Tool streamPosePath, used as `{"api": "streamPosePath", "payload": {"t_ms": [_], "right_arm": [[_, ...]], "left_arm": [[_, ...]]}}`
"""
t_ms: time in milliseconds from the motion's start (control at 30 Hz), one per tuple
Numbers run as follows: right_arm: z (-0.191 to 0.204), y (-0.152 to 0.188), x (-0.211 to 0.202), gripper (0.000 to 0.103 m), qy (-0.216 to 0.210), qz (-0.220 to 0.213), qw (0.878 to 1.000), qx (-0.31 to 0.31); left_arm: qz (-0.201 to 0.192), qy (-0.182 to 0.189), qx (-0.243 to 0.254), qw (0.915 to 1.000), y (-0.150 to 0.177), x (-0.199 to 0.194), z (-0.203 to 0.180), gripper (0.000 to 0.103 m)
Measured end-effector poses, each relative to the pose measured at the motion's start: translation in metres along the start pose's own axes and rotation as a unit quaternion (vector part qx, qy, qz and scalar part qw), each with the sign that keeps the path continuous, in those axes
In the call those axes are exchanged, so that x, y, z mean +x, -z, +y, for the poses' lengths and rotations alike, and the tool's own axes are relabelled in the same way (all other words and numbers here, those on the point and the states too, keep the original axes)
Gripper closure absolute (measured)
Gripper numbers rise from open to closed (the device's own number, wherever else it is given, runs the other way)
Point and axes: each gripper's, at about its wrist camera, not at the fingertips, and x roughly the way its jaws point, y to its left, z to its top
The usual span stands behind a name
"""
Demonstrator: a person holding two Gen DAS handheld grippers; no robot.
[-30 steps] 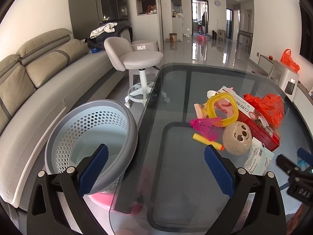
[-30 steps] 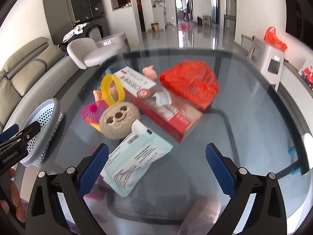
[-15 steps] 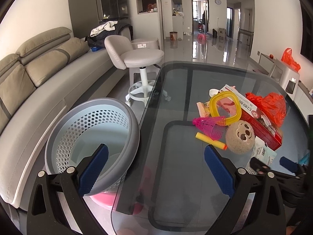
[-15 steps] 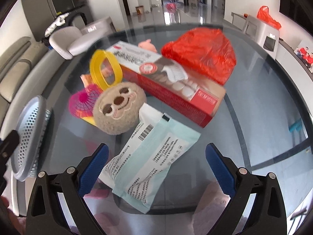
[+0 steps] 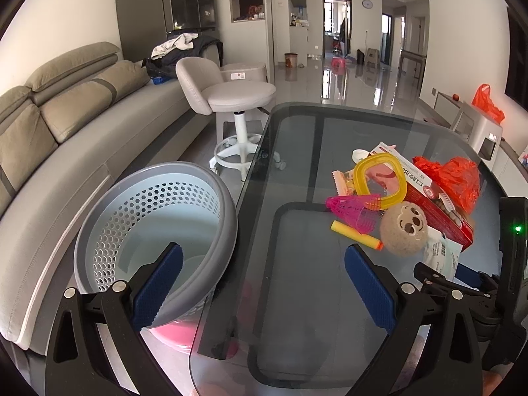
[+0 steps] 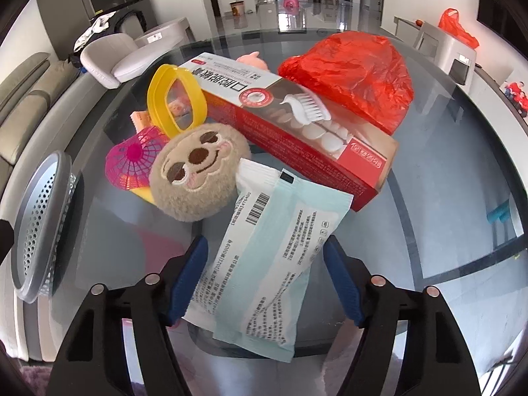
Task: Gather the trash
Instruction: 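Grasp the white-and-blue wrapped packet with the right tool, then grasp the pink shuttlecock with the left tool while the right tool holds the packet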
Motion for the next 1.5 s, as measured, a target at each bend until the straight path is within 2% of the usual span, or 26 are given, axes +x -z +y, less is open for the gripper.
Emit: {"api": "streamPosePath", "payload": {"t_ms": [33, 100, 133, 333, 567, 733, 1000, 1233, 1433, 1500], "right_arm": [[0.000, 0.000, 0.000, 0.043, -0.004, -0.001, 1.000, -0.002], [-0.001, 0.001, -0.002, 0.047, -0.006, -0.003, 1.000, -0.006], [-0.002, 0.002, -0.003, 0.052, -0.010, -0.004, 1.000, -0.010], [-0.013, 0.009, -0.014, 0.063, -0.026, -0.005, 0.999, -0.018], [-0.041, 0.015, -0.033, 0.063, -0.037, -0.022, 0.999, -0.008], [-0.058, 0.015, -0.043, 0.063, -0.043, -0.038, 0.998, 0.001], [-0.075, 0.011, -0.049, 0.063, -0.068, -0.040, 0.997, 0.010], [-0.068, 0.005, -0.051, 0.063, -0.089, -0.038, 0.995, 0.009], [-0.062, 0.005, -0.049, 0.063, -0.100, -0.033, 0.994, 0.003], [-0.060, 0.004, -0.048, 0.063, -0.101, -0.030, 0.994, 0.000]], "left_arm": [[-0.001, 0.000, 0.002, 1.0000, 0.000, 0.000, -0.001, 0.006], [-0.001, 0.001, 0.003, 1.0000, 0.001, 0.000, -0.002, 0.006], [-0.001, 0.003, 0.003, 1.0000, 0.001, 0.001, -0.003, 0.006], [0.003, 0.015, 0.003, 0.9999, 0.002, 0.008, -0.007, 0.006], [0.001, 0.022, 0.011, 0.9997, -0.002, 0.025, -0.023, 0.006], [0.011, 0.041, 0.009, 0.9991, -0.010, 0.049, -0.040, 0.006], [0.014, 0.027, 0.017, 0.9994, -0.018, 0.083, -0.059, 0.006], [0.022, 0.002, 0.034, 0.9992, -0.021, 0.109, -0.070, 0.009], [0.022, 0.002, 0.048, 0.9986, -0.028, 0.119, -0.078, 0.036], [0.023, 0.010, 0.050, 0.9985, -0.027, 0.120, -0.078, 0.057]]}}
